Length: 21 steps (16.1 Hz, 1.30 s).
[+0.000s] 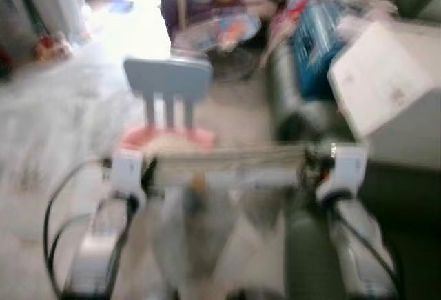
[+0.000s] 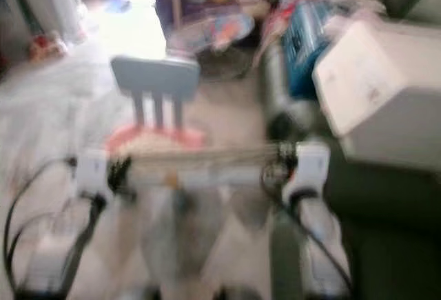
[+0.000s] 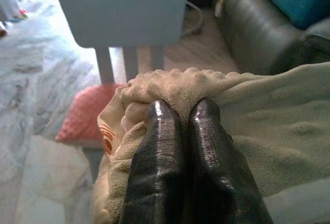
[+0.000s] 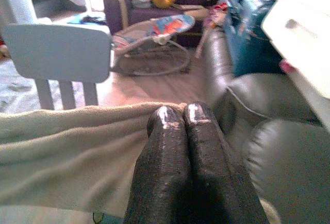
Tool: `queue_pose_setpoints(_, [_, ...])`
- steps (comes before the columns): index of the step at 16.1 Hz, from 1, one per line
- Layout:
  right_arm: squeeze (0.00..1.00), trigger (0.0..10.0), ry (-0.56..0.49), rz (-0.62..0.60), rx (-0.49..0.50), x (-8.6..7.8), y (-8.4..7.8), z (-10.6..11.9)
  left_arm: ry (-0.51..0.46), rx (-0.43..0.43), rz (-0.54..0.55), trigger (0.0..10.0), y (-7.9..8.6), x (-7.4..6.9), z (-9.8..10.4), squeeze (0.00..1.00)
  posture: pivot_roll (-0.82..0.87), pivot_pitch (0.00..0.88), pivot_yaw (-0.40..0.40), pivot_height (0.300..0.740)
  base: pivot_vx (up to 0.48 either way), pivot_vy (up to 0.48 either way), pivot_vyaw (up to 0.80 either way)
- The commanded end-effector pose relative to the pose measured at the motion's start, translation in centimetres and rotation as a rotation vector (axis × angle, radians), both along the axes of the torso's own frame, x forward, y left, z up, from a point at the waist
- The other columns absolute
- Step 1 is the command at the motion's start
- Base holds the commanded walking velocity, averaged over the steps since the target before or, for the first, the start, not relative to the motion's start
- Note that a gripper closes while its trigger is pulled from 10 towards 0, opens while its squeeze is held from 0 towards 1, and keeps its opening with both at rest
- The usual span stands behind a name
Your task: Move the pillow to the sofa
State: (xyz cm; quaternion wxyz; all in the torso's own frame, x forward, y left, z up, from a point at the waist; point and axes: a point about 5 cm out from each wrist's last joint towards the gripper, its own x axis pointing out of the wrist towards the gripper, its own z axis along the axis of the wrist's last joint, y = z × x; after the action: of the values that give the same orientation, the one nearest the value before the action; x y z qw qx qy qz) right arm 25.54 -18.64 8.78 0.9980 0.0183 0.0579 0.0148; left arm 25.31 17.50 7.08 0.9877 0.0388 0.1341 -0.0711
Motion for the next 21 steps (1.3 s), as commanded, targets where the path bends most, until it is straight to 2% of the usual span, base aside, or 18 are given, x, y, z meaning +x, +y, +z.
queue_pose_setpoints(1, [0.0, 10.0, -0.019, -0.056, -0.054, 0.5, -0.8, 0.7, -0.019, -0.004, 0.027, 10.0, 0.6, 0.4, 0.6, 0.0, -0.01, 0.0, -0.055, 0.74, 0.0, 0.48, 0.0])
queue_pose_setpoints(2, [0.0, 10.0, -0.005, -0.091, -0.082, 0.6, -1.0, 0.4, -0.017, -0.003, 0.025, 10.0, 0.6, 0.5, 0.6, 0.0, -0.01, 0.0, -0.054, 0.74, 0.0, 0.48, 0.0])
queue_pose_setpoints(3, [0.0, 10.0, -0.015, -0.073, -0.128, 0.6, -1.1, 0.3, -0.013, 0.001, 0.016, 10.0, 0.5, 0.5, 0.4, 0.0, -0.01, 0.0, -0.054, 0.74, 0.0, 0.48, 0.0])
queue_pose_setpoints(4, [0.0, 10.0, -0.02, -0.062, -0.134, 0.7, -1.0, 0.2, -0.007, -0.005, 0.014, 10.0, 0.4, 0.4, 0.3, 0.0, -0.01, 0.0, -0.053, 0.74, 0.0, 0.48, 0.0])
queue_pose_setpoints(6, [0.0, 10.0, -0.036, -0.087, -0.049, 0.9, -0.7, 0.6, -0.006, -0.002, -0.006, 10.0, 0.0, 0.4, 0.3, 0.0, -0.01, 0.0, -0.051, 0.74, 0.0, 0.48, 0.0])
queue_pose_setpoints(8, [0.0, 10.0, -0.045, -0.091, -0.074, 1.0, -0.9, 0.8, -0.003, -0.004, -0.006, 10.0, -0.1, 0.3, 0.2, 0.0, -0.01, 0.0, -0.051, 0.74, 0.0, 0.48, 0.0])
queue_pose_setpoints(10, [0.0, 10.0, -0.006, -0.066, -0.057, 1.1, -1.0, 0.4, -0.002, -0.01, -0.015, 10.0, -0.5, 0.1, 0.1, 0.0, -0.01, 0.0, -0.054, 0.74, 0.0, 0.48, 0.0])
queue_pose_setpoints(21, [0.0, 10.0, -0.04, -0.032, 0.004, 2.2, 0.0, 1.1, 0.01, 0.002, -0.018, 10.0, -0.5, 0.4, 0.1, 0.0, -0.01, 0.0, -0.053, 0.74, 0.0, 0.48, 0.0])
